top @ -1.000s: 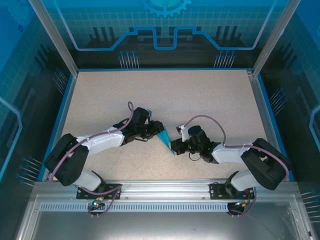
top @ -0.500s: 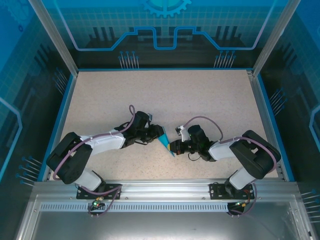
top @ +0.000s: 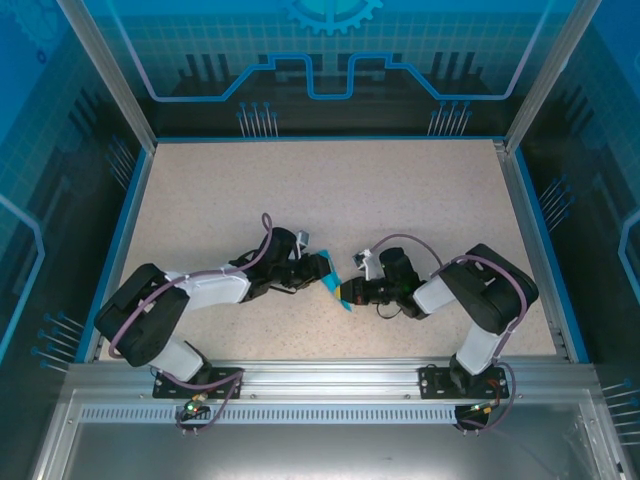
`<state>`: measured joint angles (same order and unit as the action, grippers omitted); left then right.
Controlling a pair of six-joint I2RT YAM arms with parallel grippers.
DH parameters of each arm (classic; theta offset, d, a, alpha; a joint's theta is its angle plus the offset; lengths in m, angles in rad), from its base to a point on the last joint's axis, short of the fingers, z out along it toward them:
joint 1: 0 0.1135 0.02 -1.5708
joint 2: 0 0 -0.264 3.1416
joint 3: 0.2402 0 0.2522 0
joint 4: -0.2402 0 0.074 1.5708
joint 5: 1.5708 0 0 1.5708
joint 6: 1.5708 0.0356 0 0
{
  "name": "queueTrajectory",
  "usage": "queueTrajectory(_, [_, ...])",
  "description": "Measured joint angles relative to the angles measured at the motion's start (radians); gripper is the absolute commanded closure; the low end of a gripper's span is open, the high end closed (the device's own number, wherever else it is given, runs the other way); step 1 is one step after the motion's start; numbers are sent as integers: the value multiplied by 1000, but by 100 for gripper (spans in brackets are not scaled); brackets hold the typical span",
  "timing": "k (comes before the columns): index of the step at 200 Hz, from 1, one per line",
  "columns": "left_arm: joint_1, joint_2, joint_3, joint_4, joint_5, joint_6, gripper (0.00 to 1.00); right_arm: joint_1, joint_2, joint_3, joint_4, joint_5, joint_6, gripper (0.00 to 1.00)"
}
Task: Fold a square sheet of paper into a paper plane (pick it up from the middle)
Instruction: Fold the wing for the fifth time at the center of the table.
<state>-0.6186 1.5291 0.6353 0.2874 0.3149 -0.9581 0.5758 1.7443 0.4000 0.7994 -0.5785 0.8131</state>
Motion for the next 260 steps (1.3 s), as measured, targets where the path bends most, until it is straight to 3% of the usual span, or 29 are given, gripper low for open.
queueTrajectory(82, [-7, 63, 4, 37, 16, 21, 61, -12, -6, 32, -25, -26, 6, 89])
queueTrajectory(135, [-7, 67, 42, 2, -31, 8, 64, 37, -72, 78, -183, 55, -100, 72])
queueTrajectory(175, [-7, 68, 43, -20, -54, -9, 65, 113, -143, 99, -326, 188, -194, 53])
queueTrajectory(260, [-7, 74, 58, -24, -57, -11, 66, 354, -225, 210, -647, 682, -393, 50])
